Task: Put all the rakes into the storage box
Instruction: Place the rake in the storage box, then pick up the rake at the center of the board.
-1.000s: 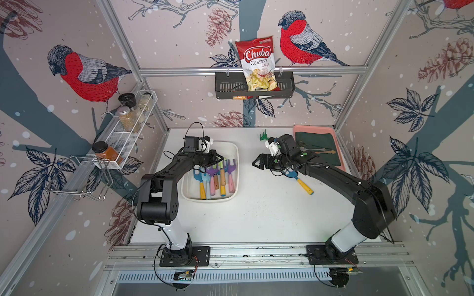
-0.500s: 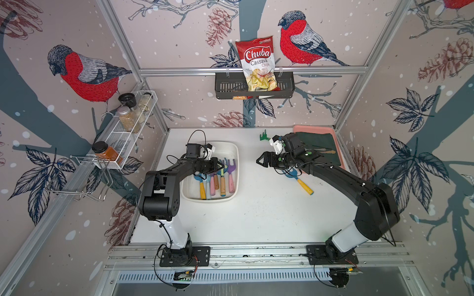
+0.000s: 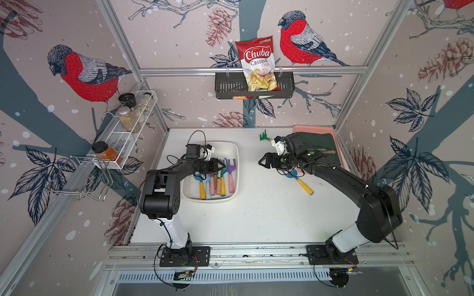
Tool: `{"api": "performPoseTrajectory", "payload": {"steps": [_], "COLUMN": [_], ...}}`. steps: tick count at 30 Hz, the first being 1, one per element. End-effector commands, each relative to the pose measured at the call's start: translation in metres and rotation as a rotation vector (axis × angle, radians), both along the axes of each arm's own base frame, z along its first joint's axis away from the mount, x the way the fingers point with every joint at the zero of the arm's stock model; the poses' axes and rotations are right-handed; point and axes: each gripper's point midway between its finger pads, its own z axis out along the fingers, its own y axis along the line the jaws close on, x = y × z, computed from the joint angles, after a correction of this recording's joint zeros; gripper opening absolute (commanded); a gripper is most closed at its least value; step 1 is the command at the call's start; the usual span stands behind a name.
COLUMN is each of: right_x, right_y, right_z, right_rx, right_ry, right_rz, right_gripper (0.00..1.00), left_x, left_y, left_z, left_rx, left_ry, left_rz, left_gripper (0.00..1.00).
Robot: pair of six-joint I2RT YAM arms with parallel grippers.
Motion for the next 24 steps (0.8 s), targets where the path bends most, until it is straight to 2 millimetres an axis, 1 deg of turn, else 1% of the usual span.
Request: {"api": "performPoseTrajectory", "payload": {"steps": [1,5,8,10,13,15,18,22,23,24], "right_x": [0.001,0.006,0.013,0.015,0.015,0.013,0.007,0.005,0.006,0.008], "right_y": [-0.016,-0.042,-0.072,-0.09,-0.118,-0.143,-0.171,-0.192,-0.197,-0.202], "right_z": [-0.006,-0.012,-0.017,-0.022,-0.037,-0.055,-0.078,-0.095,-0.097,-0.099], "right_rx": [-0.071,-0.123,-0.192,-0.252,-0.349,-0.448,-0.539,-0.583,-0.595,-0.608], "right_ry": [-0.018,-0.008,-0.005,0.001,0.036,0.071,0.137,0.178,0.182,0.185], "right_rz": [-0.018,-0.046,-0.108,-0.143,-0.2,-0.243,-0.28,-0.304,-0.31,-0.311], "right_gripper": [0.87,0.88,0.88,0.88,0.89,0.88,0.88,0.88,0.88,0.88], "left_x": [0.003,0.002,0.002,0.003,0.002,0.002,0.0,-0.003,-0.01,-0.013], "left_y": [0.006,0.009,0.01,0.012,0.012,0.013,0.016,0.019,0.021,0.022], "left_z": [0.005,0.004,0.008,0.013,0.014,0.021,0.026,0.03,0.022,0.019], "left_rx": [0.029,0.04,0.051,0.059,0.058,0.057,0.067,0.081,0.092,0.097], "left_ry": [-0.04,-0.032,-0.043,-0.06,-0.051,-0.065,-0.058,-0.047,-0.027,-0.02], "left_rz": [0.018,0.035,0.042,0.05,0.053,0.061,0.08,0.102,0.106,0.109], "left_gripper": [0.58,0.63,0.65,0.68,0.71,0.71,0.73,0.75,0.75,0.75]}}
